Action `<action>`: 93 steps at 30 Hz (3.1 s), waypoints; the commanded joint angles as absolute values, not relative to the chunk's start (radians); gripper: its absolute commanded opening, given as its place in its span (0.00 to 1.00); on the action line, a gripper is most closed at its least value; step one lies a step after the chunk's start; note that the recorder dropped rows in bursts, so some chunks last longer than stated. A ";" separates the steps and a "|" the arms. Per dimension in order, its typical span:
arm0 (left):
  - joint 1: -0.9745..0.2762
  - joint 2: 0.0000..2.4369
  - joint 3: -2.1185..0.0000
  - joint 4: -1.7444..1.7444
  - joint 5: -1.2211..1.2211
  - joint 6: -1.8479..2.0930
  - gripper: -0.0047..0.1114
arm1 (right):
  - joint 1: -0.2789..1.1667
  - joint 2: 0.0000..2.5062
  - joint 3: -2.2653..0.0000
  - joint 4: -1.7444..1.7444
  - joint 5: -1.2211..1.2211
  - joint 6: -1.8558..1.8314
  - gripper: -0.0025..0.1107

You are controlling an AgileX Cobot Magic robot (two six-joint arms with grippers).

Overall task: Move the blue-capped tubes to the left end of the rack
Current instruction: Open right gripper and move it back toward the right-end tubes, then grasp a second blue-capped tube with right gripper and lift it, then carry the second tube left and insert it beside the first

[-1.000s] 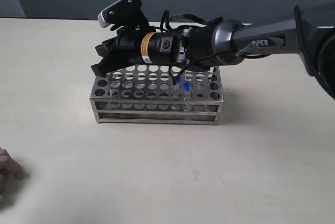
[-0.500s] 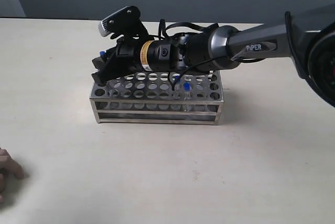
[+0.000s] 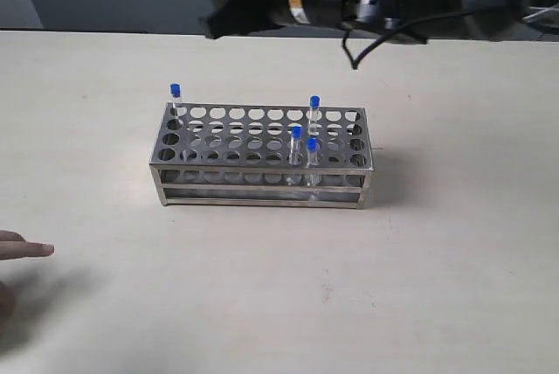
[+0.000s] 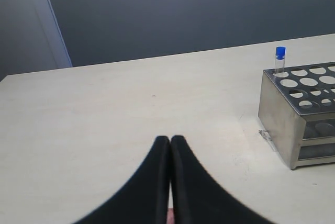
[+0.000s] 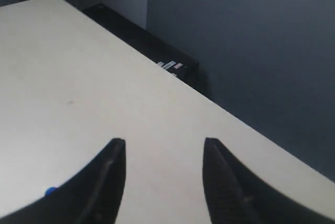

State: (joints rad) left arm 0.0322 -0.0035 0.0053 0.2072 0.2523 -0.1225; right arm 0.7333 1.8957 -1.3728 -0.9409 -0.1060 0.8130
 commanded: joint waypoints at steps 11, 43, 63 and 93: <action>0.028 0.000 0.000 0.202 0.246 -0.123 0.05 | 0.517 1.761 -0.931 -0.674 -0.451 0.595 0.43; 0.028 0.000 0.000 0.202 0.246 -0.123 0.05 | 0.519 1.917 -0.884 -0.512 -0.614 0.422 0.02; 0.028 0.000 0.000 0.202 0.246 -0.123 0.05 | 0.799 1.781 -1.150 -0.624 -0.393 0.421 0.02; 0.028 0.000 0.000 0.202 0.246 -0.123 0.05 | 0.872 2.037 -1.290 -0.625 -0.409 0.451 0.02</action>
